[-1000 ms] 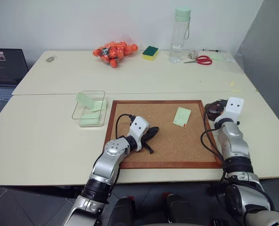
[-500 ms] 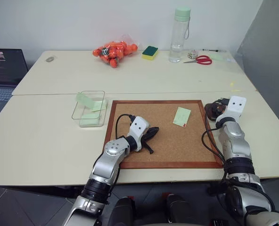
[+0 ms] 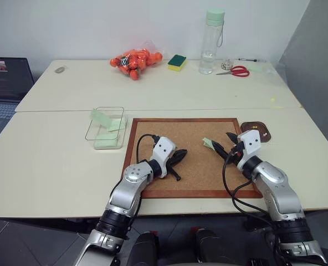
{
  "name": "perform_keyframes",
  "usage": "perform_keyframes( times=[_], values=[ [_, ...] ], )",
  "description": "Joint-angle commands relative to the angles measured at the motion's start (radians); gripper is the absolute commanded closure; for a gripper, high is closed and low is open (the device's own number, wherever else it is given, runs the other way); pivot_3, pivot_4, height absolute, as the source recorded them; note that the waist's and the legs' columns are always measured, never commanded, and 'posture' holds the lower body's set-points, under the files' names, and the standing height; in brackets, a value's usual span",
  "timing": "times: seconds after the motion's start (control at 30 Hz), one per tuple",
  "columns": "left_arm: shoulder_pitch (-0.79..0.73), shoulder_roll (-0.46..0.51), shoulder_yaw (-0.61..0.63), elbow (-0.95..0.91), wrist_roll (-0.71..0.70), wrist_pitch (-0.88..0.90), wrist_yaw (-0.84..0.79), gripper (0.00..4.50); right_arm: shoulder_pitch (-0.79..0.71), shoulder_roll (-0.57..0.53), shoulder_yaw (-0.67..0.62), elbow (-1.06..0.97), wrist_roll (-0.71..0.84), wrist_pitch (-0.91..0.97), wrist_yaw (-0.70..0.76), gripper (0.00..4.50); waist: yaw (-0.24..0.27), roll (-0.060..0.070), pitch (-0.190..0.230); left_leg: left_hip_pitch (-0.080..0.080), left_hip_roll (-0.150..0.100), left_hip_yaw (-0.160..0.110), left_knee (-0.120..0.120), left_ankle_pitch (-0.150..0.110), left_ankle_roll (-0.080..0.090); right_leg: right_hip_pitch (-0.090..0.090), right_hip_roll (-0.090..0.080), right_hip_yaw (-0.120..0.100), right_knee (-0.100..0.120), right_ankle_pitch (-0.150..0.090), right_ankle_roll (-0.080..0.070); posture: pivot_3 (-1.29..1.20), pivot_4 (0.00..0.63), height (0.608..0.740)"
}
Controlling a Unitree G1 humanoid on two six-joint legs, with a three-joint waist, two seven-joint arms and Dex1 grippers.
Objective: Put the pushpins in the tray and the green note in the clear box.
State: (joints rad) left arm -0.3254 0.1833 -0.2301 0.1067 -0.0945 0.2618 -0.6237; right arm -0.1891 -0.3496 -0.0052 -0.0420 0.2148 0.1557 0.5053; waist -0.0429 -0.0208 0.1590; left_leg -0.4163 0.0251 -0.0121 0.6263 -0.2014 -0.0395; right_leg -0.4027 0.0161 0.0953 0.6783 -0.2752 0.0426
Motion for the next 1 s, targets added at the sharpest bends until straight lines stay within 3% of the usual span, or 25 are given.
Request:
perform_keyframes(
  times=[0.03,0.37,0.63,1.0],
  values=[
    [0.031,-0.005,-0.034,0.040,0.006,0.036,-0.012,4.50,0.025,-0.007,0.017,-0.062,-0.009,-0.055,0.033,1.03,0.001,0.000,0.000,0.000,0.000,0.000,0.000,0.000,0.000,0.000,0.000,0.000,0.000,0.000,0.000,0.00,0.150,0.740],
    [0.034,-0.002,-0.033,0.035,0.007,0.036,-0.012,4.50,0.126,-0.038,0.078,-0.194,-0.026,-0.102,0.094,1.03,0.006,0.000,0.000,0.000,0.000,-0.001,0.000,0.000,0.000,0.000,0.000,-0.001,0.000,0.000,0.000,0.00,0.150,0.740],
    [0.029,-0.003,-0.036,0.041,0.008,0.033,-0.014,4.50,0.054,0.033,0.055,-0.022,-0.038,-0.084,0.007,1.03,0.009,0.000,0.000,0.000,0.000,0.000,0.000,0.000,0.000,0.000,0.000,0.000,0.000,0.000,0.000,0.00,0.150,0.740],
    [0.035,0.000,-0.034,0.030,0.008,0.037,-0.012,4.50,0.003,0.073,0.018,0.055,-0.012,-0.048,-0.018,1.03,0.010,0.000,0.000,0.000,0.000,0.000,-0.001,0.000,0.000,0.000,0.000,-0.001,0.000,0.000,-0.001,0.00,0.150,0.740]
  ],
)
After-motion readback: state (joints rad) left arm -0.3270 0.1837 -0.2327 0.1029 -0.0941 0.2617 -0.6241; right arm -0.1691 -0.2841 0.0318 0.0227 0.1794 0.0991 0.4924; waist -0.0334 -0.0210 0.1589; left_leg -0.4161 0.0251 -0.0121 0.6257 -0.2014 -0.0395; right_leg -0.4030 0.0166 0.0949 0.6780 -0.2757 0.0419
